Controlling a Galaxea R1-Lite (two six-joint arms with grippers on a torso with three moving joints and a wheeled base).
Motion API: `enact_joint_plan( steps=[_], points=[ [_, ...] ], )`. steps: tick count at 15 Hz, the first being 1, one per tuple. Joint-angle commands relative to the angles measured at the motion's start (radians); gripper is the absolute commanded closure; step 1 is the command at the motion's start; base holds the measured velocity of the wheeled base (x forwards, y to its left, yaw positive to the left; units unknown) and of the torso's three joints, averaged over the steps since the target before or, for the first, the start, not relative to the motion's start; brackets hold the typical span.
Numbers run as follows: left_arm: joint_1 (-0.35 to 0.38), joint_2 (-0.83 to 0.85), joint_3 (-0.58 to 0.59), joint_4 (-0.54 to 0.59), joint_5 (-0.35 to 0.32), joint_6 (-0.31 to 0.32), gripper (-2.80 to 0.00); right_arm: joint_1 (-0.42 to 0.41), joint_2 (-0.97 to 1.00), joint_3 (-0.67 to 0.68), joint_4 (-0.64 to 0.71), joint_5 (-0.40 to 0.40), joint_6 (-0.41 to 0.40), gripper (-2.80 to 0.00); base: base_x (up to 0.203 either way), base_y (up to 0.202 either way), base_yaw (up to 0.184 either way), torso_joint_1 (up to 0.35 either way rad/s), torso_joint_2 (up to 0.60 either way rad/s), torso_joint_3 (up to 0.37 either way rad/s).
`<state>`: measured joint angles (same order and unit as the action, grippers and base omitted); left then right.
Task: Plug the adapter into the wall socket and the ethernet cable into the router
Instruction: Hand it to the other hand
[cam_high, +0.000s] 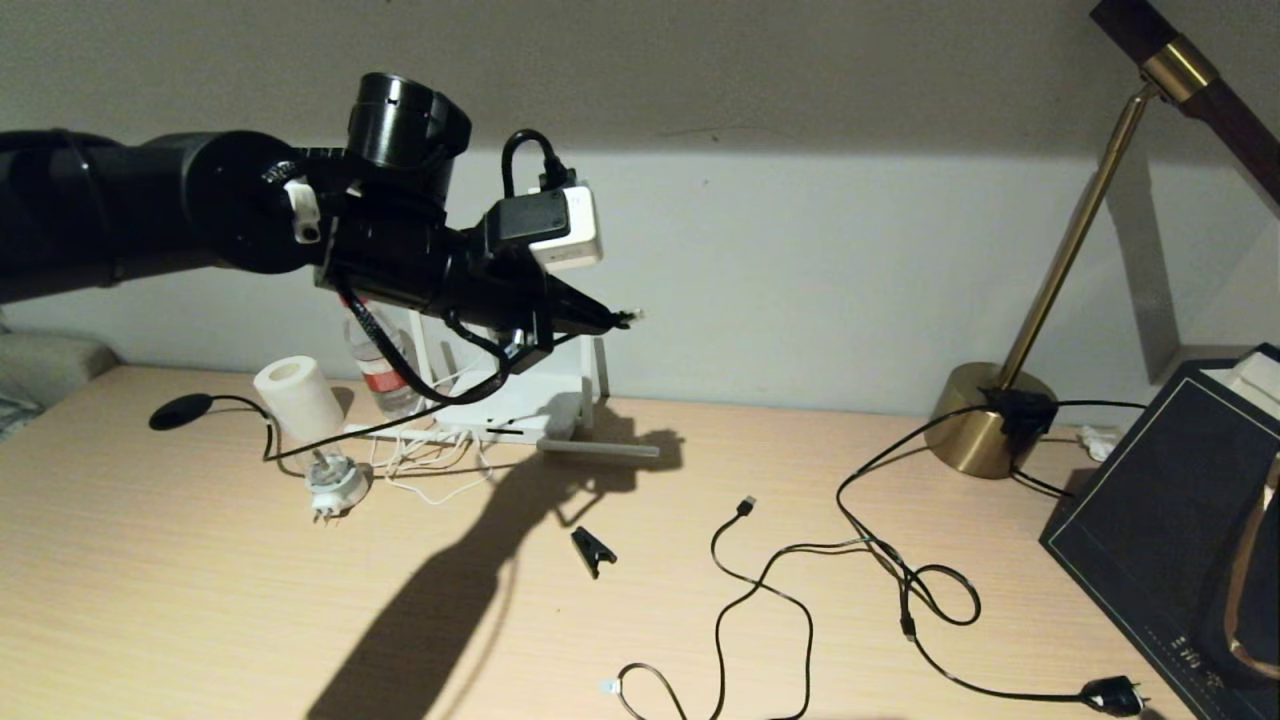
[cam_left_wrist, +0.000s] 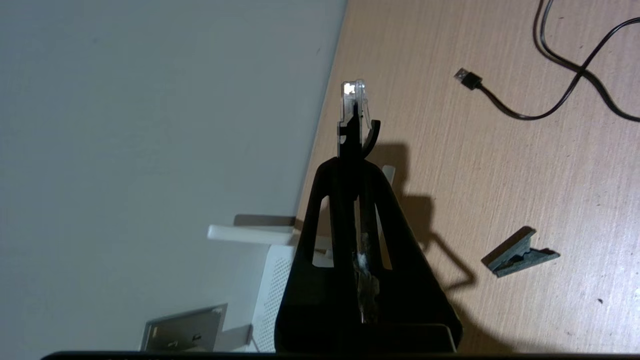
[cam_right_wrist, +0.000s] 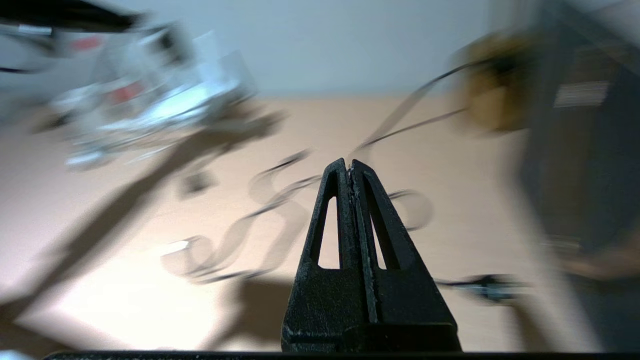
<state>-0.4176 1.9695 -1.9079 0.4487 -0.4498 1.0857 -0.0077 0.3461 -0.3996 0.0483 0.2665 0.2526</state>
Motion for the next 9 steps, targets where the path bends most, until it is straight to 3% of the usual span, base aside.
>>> enact_joint_plan(
  steps=[1,4,9],
  points=[
    [-0.047,0.007,0.017,-0.002,-0.001,0.011,0.00,0.001,0.420,-0.170,0.025,0.240,0.079,0.00,0.000,0.000,0.000,0.000,0.00,0.000],
    [-0.075,-0.016,0.033,-0.010,-0.003,0.019,0.00,0.060,0.787,-0.349,0.016,0.456,0.150,0.00,0.000,0.000,0.000,0.000,0.00,0.000],
    [-0.147,-0.050,0.037,-0.012,0.026,0.023,0.00,0.294,1.176,-0.692,-0.021,0.591,0.288,0.00,0.000,0.000,0.000,0.000,0.00,0.000]
  ],
)
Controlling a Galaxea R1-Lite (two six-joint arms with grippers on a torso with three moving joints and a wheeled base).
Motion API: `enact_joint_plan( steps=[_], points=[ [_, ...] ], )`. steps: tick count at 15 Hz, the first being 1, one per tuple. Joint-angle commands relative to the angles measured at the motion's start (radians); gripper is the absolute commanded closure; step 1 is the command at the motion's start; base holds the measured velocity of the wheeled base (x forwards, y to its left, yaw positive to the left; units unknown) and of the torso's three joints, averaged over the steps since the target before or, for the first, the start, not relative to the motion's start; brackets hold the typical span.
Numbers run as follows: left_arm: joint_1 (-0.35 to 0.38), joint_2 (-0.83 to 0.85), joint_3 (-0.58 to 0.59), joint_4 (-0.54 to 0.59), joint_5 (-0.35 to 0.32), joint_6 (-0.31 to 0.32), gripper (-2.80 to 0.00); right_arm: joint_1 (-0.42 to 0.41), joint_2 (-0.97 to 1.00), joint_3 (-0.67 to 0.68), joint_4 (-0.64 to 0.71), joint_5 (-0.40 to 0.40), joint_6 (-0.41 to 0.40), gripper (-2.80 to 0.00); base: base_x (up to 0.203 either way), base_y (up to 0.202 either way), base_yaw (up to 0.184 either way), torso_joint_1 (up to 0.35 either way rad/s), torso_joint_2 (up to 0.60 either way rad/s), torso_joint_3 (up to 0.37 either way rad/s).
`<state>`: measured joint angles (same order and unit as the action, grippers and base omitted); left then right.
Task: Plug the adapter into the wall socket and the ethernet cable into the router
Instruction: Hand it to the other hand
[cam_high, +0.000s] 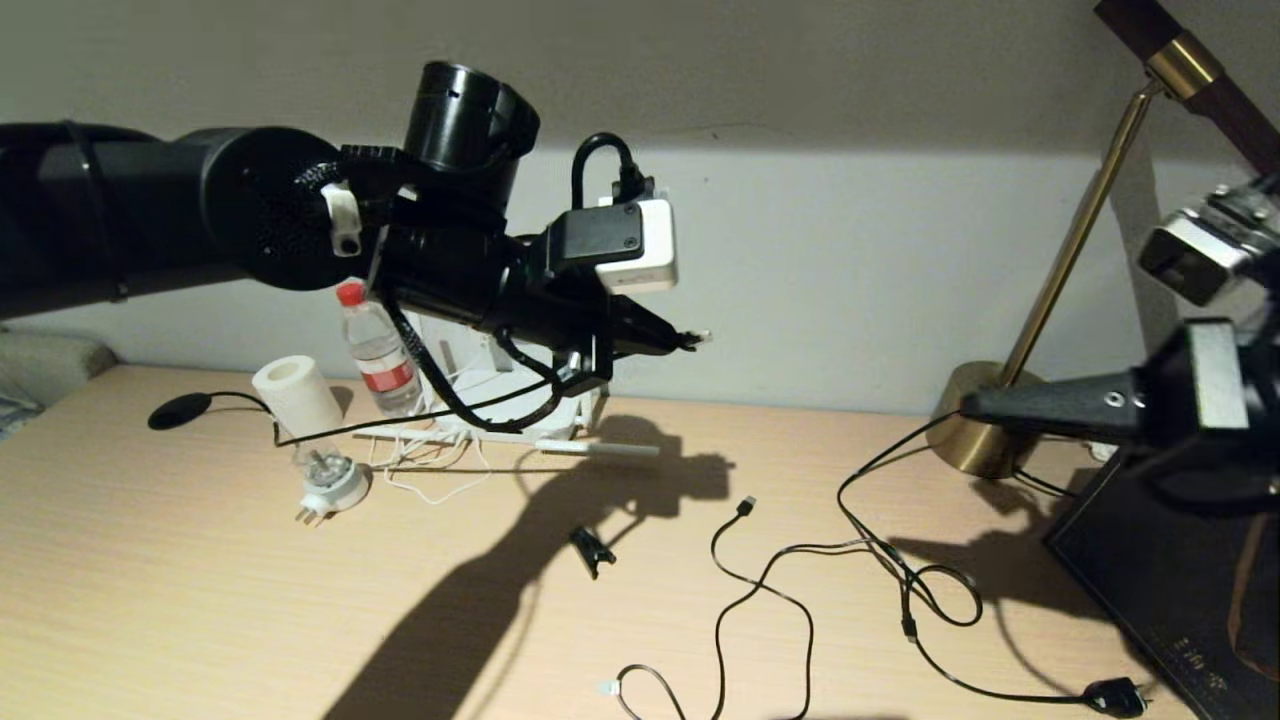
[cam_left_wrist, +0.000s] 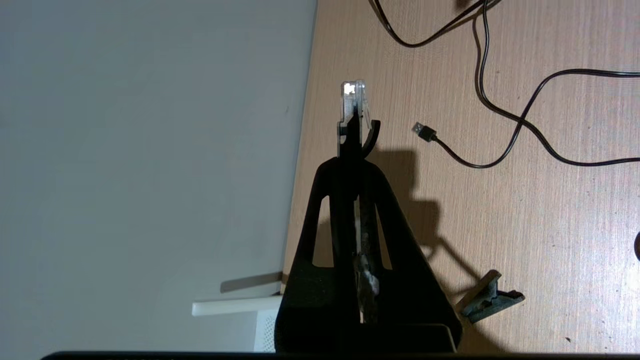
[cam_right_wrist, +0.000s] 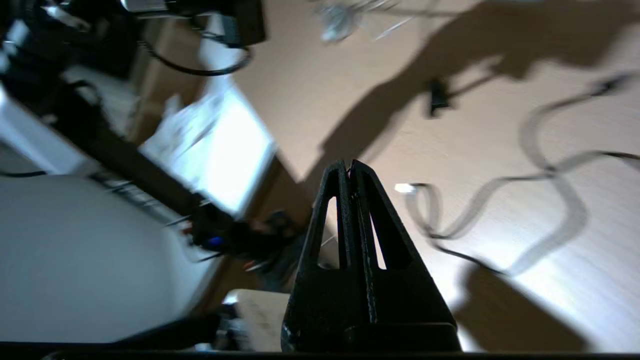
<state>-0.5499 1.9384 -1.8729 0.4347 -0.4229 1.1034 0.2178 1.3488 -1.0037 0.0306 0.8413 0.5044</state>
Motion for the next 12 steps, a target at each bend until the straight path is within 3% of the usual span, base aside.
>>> enact_joint_plan(
  steps=[1,4,5,8,12],
  points=[
    [-0.033,-0.026,0.008,0.001,-0.002,0.006,0.00,0.108,0.210,-0.136,-0.017,0.023,0.069,0.00,0.000,0.000,0.000,0.000,0.00,0.000],
    [-0.043,-0.056,0.081,-0.032,-0.002,0.006,0.00,0.163,0.267,-0.209,-0.029,0.028,0.108,0.00,0.000,0.000,0.000,0.000,0.00,0.000],
    [-0.043,-0.075,0.129,-0.060,-0.003,0.006,0.00,0.169,0.282,-0.222,-0.029,0.027,0.106,-2.80,0.000,0.000,0.000,0.000,0.00,0.000],
    [-0.041,-0.144,0.243,-0.114,-0.006,0.005,0.00,0.179,0.344,-0.254,-0.044,0.021,0.100,-2.80,0.000,0.000,0.000,0.000,0.00,0.000],
    [-0.044,-0.145,0.247,-0.124,-0.008,0.006,0.00,0.200,0.358,-0.253,-0.073,-0.046,0.076,-2.80,0.000,0.000,0.000,0.000,0.00,0.000]
  ],
)
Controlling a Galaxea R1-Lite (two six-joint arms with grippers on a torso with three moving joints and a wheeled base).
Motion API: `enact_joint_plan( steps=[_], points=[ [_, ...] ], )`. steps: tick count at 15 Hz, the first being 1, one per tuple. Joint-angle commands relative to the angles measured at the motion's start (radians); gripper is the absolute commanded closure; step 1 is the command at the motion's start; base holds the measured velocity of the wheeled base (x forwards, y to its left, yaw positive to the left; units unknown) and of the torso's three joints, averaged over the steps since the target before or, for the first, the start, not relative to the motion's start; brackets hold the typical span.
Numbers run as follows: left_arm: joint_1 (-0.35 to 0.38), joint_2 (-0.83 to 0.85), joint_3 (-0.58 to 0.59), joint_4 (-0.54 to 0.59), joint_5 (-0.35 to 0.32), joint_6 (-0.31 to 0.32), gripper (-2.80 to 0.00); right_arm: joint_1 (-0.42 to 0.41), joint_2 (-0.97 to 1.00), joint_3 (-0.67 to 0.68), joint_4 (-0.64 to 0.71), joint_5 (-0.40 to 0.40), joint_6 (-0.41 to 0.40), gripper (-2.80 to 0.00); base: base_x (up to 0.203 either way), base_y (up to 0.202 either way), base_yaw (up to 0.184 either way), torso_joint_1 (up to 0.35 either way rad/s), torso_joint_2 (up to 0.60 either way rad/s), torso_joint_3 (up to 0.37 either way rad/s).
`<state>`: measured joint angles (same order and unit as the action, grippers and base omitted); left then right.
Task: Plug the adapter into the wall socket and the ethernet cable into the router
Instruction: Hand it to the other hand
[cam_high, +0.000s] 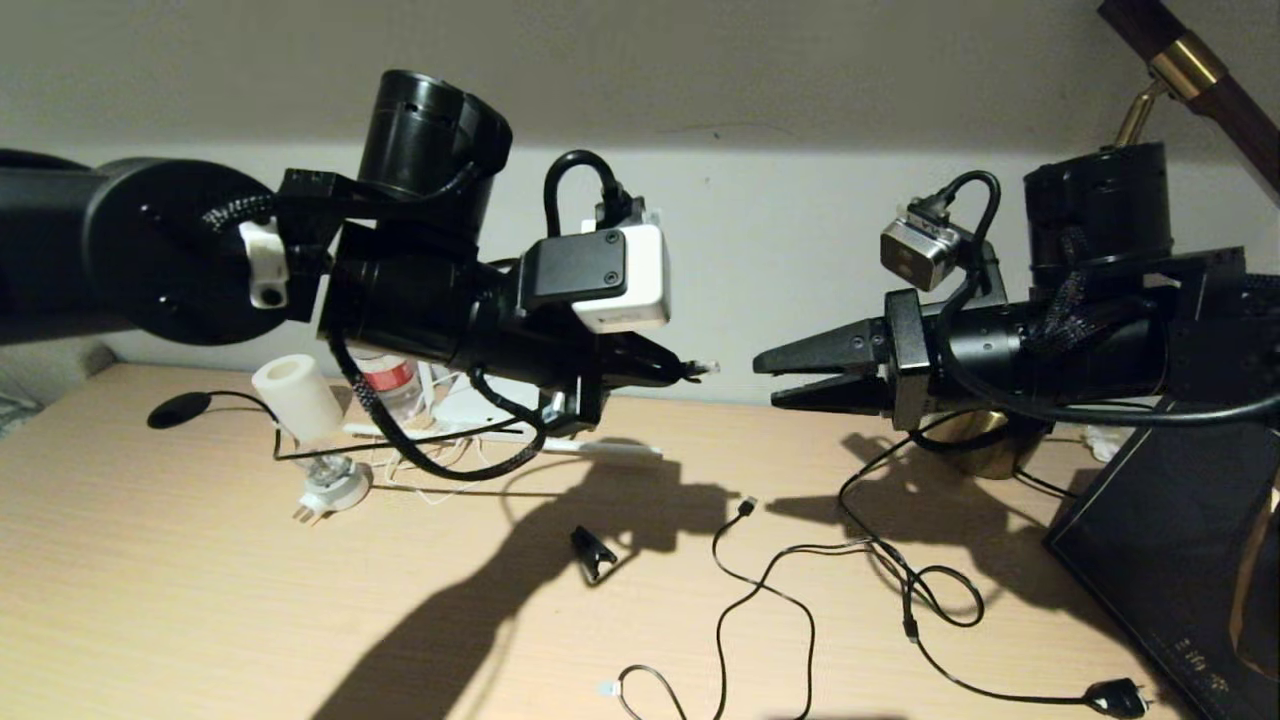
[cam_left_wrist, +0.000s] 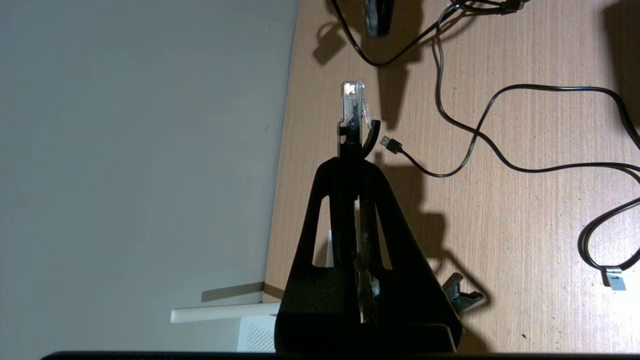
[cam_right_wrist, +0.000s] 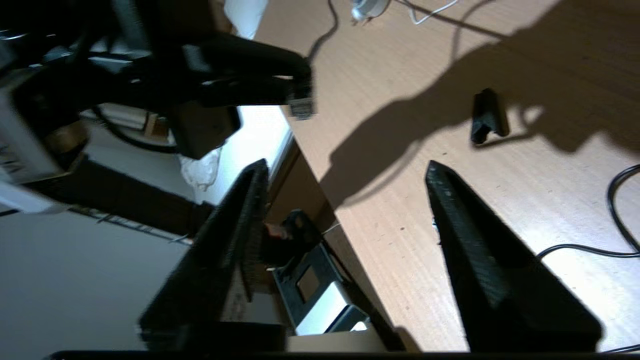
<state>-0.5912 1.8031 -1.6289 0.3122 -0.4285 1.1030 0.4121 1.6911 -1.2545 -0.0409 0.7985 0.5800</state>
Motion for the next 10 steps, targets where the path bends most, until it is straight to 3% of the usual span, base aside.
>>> enact_joint_plan(
  steps=[1,10],
  points=[
    [-0.002,-0.009,0.006,-0.006,-0.003,0.008,0.00,0.007,0.026,-0.009,-0.002,-0.010,-0.005,-2.80,0.000,0.000,0.000,0.000,0.00,0.000],
    [-0.033,-0.005,0.011,-0.019,-0.006,0.020,0.00,0.031,0.055,-0.063,-0.002,-0.010,-0.019,-2.80,0.000,0.000,0.000,0.000,0.00,0.000]
  ],
)
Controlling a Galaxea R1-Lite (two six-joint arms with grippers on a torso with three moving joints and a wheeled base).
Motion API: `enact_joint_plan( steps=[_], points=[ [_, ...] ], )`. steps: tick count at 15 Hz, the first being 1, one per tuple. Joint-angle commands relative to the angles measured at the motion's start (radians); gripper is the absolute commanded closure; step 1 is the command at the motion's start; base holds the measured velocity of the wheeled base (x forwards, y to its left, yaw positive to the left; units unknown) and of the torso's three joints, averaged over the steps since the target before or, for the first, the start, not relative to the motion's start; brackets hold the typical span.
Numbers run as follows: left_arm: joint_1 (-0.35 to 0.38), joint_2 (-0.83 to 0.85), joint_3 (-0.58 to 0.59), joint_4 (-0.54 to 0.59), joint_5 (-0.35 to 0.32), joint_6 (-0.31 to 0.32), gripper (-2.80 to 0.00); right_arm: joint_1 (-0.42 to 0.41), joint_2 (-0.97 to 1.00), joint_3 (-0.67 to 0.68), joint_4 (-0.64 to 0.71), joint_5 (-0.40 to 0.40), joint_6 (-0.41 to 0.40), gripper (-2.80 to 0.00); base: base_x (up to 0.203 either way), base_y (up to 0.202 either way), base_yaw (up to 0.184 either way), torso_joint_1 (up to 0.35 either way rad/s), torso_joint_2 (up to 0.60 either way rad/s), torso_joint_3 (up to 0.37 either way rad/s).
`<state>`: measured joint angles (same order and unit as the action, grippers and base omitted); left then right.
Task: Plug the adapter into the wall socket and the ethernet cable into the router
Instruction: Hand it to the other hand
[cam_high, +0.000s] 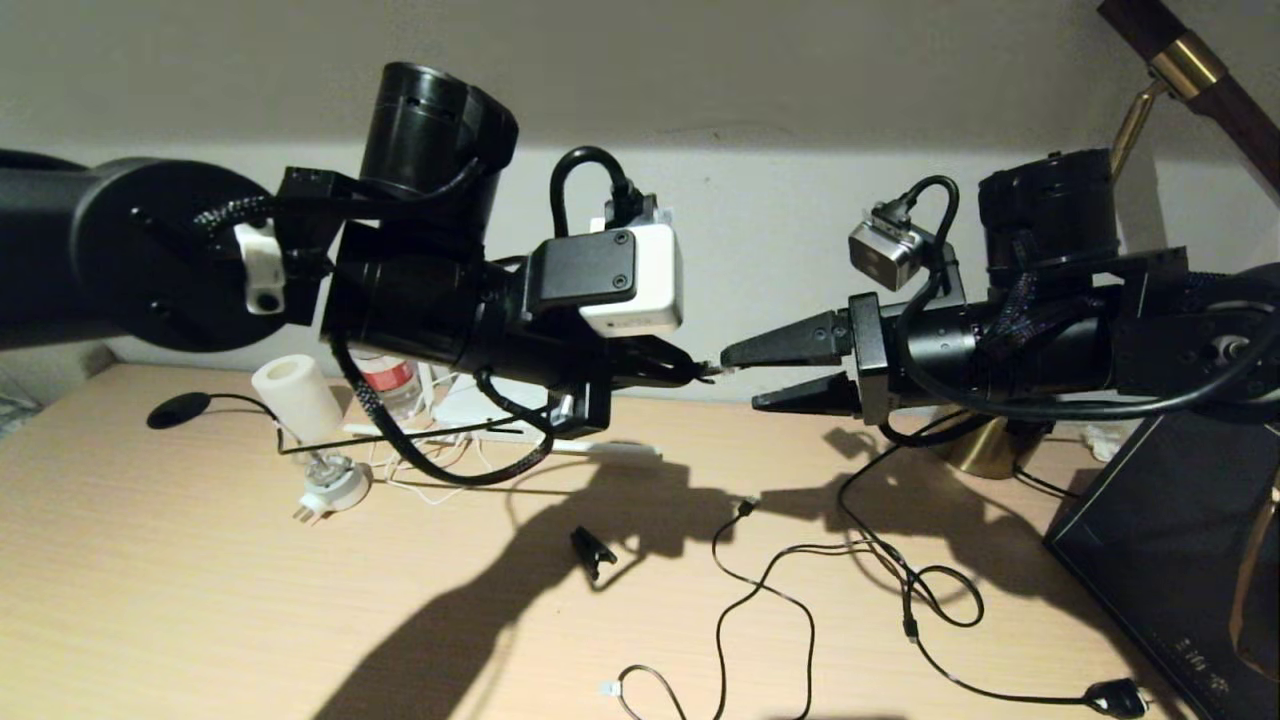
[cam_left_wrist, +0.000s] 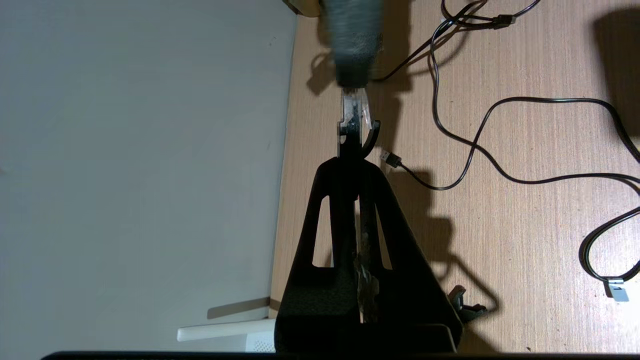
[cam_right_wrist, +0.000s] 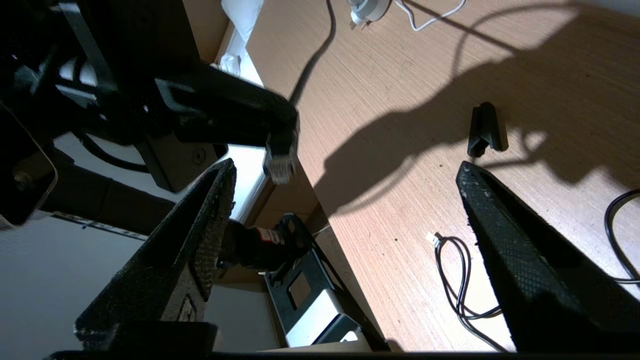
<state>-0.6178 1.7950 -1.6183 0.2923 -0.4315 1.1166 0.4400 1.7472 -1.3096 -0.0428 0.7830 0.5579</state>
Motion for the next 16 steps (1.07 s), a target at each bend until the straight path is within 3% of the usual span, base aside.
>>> enact_joint_plan(
  steps=[1,10,11,16],
  points=[
    [-0.008,0.004,0.000,0.001,-0.003,0.006,0.00,0.005,-0.002,-0.009,0.000,0.005,0.004,-2.80,0.000,0.000,0.000,0.000,0.00,0.000],
    [-0.032,0.008,0.000,-0.007,-0.001,0.003,0.00,0.015,0.006,-0.020,0.000,0.005,0.005,-2.80,0.000,0.000,0.000,0.000,0.00,0.000],
    [-0.033,0.013,0.000,-0.018,-0.001,0.003,0.00,0.016,0.006,-0.020,0.000,0.005,0.005,0.00,0.000,0.000,0.000,0.000,0.00,0.000],
    [-0.033,0.029,-0.002,-0.034,-0.003,0.002,0.00,0.017,0.005,-0.015,0.001,0.005,0.005,0.00,0.000,0.000,0.000,0.000,0.00,0.000]
  ],
)
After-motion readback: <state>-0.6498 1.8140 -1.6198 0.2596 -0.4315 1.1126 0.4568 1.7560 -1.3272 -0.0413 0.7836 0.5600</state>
